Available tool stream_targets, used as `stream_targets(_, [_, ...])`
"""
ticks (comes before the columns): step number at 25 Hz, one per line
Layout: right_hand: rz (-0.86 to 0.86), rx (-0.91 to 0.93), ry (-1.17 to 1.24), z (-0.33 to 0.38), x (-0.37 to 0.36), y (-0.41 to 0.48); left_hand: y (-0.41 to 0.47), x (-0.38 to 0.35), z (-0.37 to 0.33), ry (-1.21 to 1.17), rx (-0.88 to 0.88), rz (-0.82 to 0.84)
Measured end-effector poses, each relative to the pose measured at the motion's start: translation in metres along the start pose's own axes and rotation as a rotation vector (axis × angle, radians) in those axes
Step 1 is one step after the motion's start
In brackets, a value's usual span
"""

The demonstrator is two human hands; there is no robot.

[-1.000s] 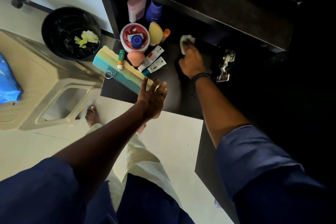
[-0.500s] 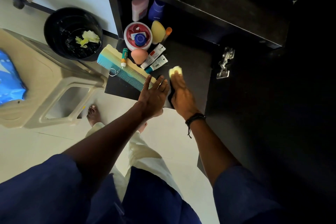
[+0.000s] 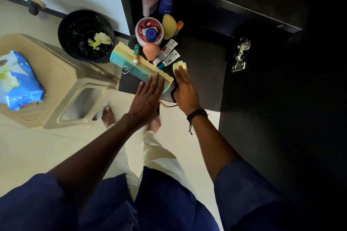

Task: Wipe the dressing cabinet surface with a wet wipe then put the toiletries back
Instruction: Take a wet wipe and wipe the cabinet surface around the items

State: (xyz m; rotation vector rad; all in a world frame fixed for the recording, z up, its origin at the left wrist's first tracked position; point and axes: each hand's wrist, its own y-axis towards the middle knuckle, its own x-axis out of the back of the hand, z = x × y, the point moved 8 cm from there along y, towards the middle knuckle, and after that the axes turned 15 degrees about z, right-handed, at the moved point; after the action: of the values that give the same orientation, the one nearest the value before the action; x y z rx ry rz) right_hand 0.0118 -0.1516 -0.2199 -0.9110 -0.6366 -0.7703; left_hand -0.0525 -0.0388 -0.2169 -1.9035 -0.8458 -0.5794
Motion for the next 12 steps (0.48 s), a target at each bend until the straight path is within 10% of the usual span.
stream_targets(6, [-0.117,-0.251,0.094,-0.052,0.014,-0.019,0.0,-0.002,0.002,-0.07,-0.061,0.009])
stream_targets(12, [0.012,-0.069,0.023,-0.019,0.0,-0.028,-0.005,-0.011,0.003,-0.088,-0.085,0.052])
